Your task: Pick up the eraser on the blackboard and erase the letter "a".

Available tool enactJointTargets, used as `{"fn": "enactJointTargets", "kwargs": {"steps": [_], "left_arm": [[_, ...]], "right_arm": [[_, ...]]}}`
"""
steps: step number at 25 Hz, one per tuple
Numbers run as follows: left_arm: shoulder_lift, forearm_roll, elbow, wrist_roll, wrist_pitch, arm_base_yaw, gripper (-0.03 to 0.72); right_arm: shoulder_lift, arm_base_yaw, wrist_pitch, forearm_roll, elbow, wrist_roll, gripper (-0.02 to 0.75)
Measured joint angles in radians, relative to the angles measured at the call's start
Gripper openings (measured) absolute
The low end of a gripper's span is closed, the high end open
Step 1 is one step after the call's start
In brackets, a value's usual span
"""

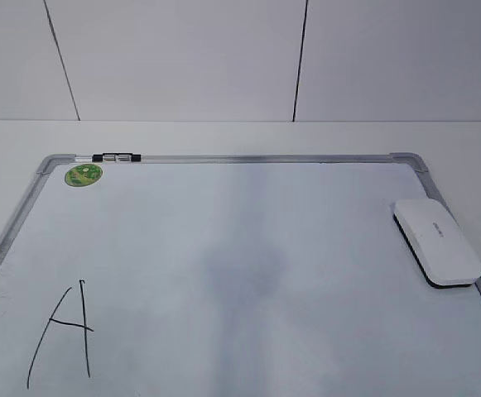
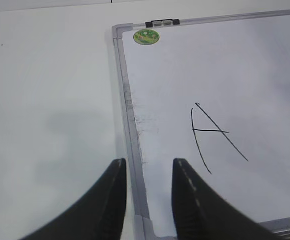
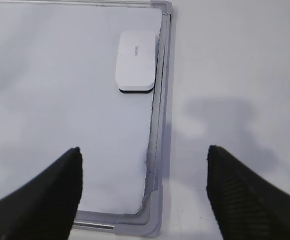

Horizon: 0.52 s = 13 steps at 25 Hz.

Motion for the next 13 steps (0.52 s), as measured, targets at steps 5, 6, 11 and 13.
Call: {"fn": "enactJointTargets", "kwargs": {"steps": [5, 6, 11, 13], "left_arm": [[0.0, 0.0, 0.0, 0.0, 0.0, 0.0, 0.235], [0.0, 0.0, 0.0, 0.0, 0.0, 0.0, 0.235], [0.0, 0.0, 0.0, 0.0, 0.0, 0.0, 0.235], [0.0, 0.0, 0.0, 0.0, 0.0, 0.0, 0.235]], "right_arm": [[0.0, 0.0, 0.0, -0.002, 0.0, 0.0, 0.592], [0.0, 0.0, 0.0, -0.002, 0.0, 0.0, 0.592], [0.0, 0.0, 0.0, -0.004, 0.0, 0.0, 0.592], [0.0, 0.0, 0.0, -0.004, 0.0, 0.0, 0.592]]}}
